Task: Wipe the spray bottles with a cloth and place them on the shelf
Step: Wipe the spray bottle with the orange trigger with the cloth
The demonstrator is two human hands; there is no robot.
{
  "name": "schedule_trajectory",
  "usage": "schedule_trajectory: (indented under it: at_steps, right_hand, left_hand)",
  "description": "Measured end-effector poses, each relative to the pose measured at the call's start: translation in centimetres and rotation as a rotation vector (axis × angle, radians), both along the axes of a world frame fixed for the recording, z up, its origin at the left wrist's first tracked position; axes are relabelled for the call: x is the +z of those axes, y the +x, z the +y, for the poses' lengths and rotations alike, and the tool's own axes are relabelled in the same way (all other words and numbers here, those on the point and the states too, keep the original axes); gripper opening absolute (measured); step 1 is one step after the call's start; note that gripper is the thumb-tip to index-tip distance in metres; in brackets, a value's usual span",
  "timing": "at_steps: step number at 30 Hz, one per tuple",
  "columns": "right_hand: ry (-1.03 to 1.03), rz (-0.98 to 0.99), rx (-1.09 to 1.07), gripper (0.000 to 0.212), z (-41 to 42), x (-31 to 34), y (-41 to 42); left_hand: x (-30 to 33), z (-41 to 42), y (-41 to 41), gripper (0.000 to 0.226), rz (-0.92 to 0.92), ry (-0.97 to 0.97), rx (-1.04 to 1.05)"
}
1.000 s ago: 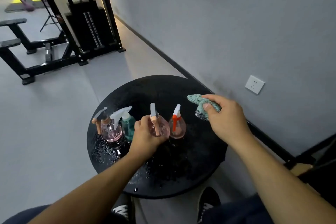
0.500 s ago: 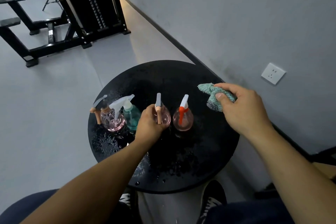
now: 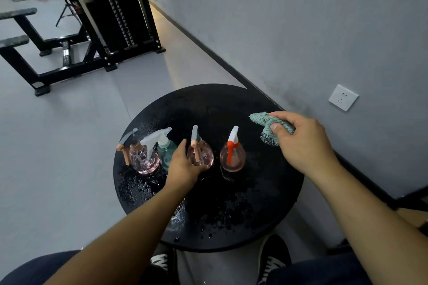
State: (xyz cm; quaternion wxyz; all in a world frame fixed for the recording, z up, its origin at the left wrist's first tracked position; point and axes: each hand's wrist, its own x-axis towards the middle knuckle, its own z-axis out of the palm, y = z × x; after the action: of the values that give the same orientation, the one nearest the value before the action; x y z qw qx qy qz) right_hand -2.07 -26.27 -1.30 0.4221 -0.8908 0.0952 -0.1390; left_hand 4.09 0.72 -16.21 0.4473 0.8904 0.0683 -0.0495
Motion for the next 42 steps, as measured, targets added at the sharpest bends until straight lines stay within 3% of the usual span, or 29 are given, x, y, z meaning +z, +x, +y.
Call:
schedule_trajectory:
  at_steps: [2, 5, 10, 13, 17, 25, 33, 37, 42]
  right_hand:
    - [0.005, -0.002, 0.001, 0.025, 0.3, 0.1, 0.0]
    - [0.003, 0.002, 0.001, 0.025, 0.8, 0.3, -0.2]
    - [0.004, 0.007, -0.013, 0.025, 1.1, 0.5, -1.0]
    - [0.005, 0.007, -0.031, 0.025, 1.0, 0.5, -1.3]
    - [0.007, 0.019, -0.038, 0.025, 0.5, 0.0, -1.1]
    - [0.0, 0.055, -0.051, 0.023, -1.2, -1.3, 0.4]
    - [-0.036, 0.114, -0.022, 0.016, -2.7, -1.8, 1.7]
    - [-0.029, 0.107, -0.031, 0.013, -3.0, -1.7, 2.0]
    - [-0.026, 0.11, -0.031, 0.015, -3.5, -1.5, 1.9]
  left_hand:
    - [1.8, 0.1, -1.0, 0.113, -0.002, -0.003, 0.007]
    - [4.6, 0.4, -2.7, 0.097, -0.045, -0.007, 0.016]
    - [8.3, -0.3, -5.5, 0.043, -0.294, 0.006, 0.006]
    - [9.3, -1.5, -6.3, 0.022, -0.316, -0.012, -0.094]
    - [8.8, -4.0, -5.5, 0.03, -0.175, -0.018, -0.206]
    - [5.4, -7.4, -1.4, 0.041, 0.095, -0.224, -0.137]
    - [3.5, -8.4, 1.0, 0.055, 0.162, -0.395, -0.198]
    - [3.6, -8.8, 1.2, 0.035, 0.076, -0.305, -0.247]
    - [2.1, -8.8, 0.9, 0.031, 0.014, -0.244, -0.254]
